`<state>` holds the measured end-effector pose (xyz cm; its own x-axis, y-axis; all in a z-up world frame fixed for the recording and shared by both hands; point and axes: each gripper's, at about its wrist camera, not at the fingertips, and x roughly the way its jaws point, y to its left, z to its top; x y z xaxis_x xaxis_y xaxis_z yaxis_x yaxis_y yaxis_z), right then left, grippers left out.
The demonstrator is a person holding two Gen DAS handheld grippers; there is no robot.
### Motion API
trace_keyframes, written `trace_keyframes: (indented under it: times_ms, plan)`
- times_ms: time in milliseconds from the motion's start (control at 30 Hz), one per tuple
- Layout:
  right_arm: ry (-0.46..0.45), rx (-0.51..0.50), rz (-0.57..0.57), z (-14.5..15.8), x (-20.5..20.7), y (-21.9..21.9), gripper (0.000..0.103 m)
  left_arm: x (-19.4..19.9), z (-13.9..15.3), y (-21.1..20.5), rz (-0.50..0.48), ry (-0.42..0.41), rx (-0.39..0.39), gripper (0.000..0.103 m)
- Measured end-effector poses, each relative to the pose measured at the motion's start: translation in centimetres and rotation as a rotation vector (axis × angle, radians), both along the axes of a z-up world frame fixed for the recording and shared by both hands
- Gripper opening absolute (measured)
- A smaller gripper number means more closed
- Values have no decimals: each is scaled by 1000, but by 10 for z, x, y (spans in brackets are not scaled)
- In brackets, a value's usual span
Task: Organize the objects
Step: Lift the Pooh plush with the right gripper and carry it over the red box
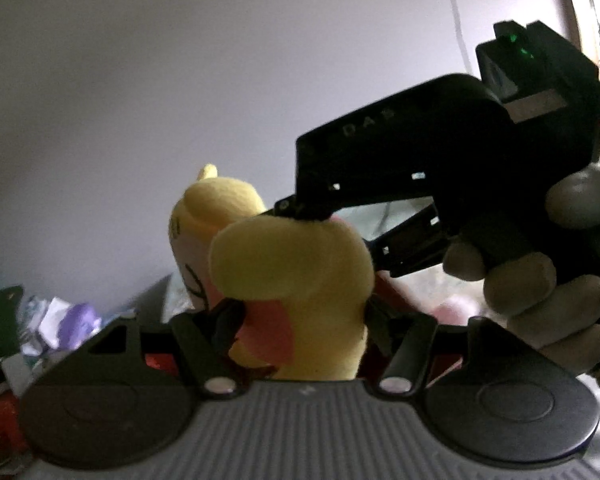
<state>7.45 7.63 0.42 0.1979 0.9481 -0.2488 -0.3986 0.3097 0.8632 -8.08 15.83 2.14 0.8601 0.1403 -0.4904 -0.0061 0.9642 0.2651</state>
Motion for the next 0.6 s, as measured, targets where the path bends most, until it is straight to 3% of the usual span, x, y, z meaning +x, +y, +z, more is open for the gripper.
trace_keyframes:
  times_ms: [300, 467, 533, 600]
  plan:
    - [136, -48, -1, -51, 0, 68, 50, 12, -47, 60, 39, 112, 10, 69]
    - [141, -83, 13, -52, -17, 82, 52, 9, -58, 77, 54, 157, 17, 74]
    - [149, -97, 27, -54, -19, 87, 52, -15, -37, 60, 60, 169, 15, 74]
    - [163, -100, 48, -56, -22, 92, 52, -6, -49, 86, 74, 180, 18, 74]
